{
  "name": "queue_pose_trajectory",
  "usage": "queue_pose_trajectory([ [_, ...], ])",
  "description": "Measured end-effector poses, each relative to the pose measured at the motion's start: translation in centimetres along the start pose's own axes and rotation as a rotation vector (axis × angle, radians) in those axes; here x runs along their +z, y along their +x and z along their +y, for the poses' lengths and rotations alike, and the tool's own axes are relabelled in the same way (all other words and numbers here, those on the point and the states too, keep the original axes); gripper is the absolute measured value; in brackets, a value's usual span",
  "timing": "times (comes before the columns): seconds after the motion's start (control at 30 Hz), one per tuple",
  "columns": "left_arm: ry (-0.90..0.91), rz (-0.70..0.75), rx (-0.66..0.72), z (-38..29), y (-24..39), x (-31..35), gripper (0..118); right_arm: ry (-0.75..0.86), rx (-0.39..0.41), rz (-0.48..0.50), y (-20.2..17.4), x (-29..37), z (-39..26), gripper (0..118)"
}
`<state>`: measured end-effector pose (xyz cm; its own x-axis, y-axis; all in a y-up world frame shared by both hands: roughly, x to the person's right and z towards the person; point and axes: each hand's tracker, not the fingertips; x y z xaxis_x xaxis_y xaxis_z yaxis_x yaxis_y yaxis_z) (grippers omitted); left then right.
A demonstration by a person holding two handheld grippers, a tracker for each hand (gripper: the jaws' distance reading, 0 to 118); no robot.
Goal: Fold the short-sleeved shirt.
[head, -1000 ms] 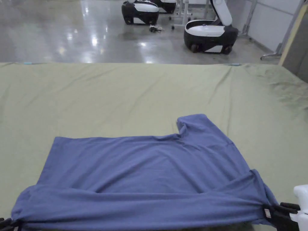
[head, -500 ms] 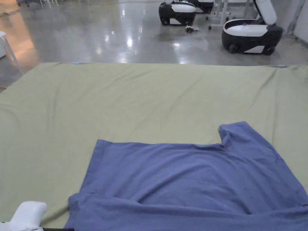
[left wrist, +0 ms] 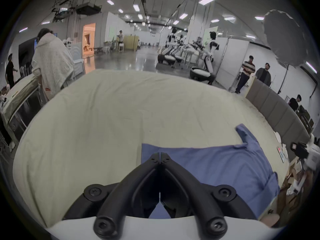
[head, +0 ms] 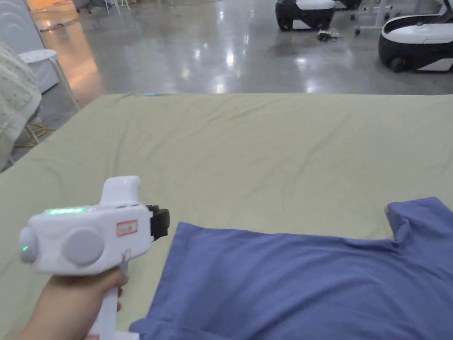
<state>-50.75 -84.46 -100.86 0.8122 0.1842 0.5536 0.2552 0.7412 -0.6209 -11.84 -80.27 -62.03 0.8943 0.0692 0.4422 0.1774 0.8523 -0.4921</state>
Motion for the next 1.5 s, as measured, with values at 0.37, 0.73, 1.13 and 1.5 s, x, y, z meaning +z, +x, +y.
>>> queue_pose_trajectory([
  [0.37,-0.290,0.153,-0.003,-2.3,-1.3,-15.1,46,-0.123,0.034,0.010,1.9,-5.9,-1.3,0],
  [0.73,-0.171,0.023,-0.107,-2.0,0.7,-8.3,1,-0.347,-0.171,-0.098,8.9,-19.7,0.4,78],
  [1.13,-0.181,0.025,-0.173,-1.6,0.5,-7.6,1,-0.460,-0.126,-0.085,8.1,-23.5,-1.6,1],
  [1.5,-0.094,-0.067,-0.068,-2.0,-0.6,4.5,1,-0.292,-0.138,-0.012,8.6,-6.1,1.7,1],
])
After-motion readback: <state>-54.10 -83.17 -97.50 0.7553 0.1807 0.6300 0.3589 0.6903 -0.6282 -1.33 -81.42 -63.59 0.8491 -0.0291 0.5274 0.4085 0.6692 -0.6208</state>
